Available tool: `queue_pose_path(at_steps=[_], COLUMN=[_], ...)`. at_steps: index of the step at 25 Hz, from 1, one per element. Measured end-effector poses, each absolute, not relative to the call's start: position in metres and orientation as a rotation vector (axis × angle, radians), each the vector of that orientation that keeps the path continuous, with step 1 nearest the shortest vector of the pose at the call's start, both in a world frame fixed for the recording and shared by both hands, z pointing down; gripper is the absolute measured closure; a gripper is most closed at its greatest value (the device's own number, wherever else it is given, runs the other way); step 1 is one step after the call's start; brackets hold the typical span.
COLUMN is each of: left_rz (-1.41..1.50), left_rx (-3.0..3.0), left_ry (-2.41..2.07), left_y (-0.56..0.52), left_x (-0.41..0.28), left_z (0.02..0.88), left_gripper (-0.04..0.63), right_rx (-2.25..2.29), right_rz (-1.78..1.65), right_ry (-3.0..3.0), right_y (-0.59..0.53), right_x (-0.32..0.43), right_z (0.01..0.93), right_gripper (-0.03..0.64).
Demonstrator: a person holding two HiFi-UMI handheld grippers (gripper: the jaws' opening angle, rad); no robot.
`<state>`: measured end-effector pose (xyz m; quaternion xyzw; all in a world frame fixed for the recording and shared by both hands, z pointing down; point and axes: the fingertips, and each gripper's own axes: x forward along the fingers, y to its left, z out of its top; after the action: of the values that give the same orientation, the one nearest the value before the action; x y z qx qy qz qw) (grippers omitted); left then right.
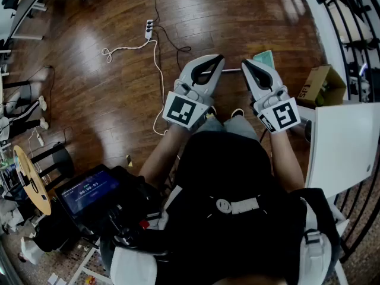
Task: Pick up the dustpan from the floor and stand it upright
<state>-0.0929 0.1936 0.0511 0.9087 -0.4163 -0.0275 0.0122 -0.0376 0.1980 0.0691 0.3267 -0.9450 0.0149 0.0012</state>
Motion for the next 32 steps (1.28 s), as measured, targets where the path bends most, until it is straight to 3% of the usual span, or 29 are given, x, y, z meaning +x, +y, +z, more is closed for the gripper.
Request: queue_pose_path(at_steps=[10,17,31,32], left_rz=[0.015,0.132,0.234,0.221], left_rx=[2.761,2.714,2.583,2.565], left_ry=[-1.386,-1.402,-1.096,-1.067], left_y=[0.13,0.082,0.033,0.032], left_x=[-0.11,-0.084,-0.071,-0.074], left_z=[0.092,0.108,0.311,0.329], left_gripper=[0.577,0.577,0.575,0.542], right_rx=[0.886,0.774,0.772,0.769], right_rz=[0.139,0.244,0.505,0.498], right_ry=[-2.973,-3.005,-2.754,-2.742], right_y=[0.123,0.062,0.012,0.015], right_x=[-0.043,-0.022,-0.006,-0.008], right_z=[0.111,0.123,0.292,0.301], right_gripper=[0.614,0.614,0.615,0.615])
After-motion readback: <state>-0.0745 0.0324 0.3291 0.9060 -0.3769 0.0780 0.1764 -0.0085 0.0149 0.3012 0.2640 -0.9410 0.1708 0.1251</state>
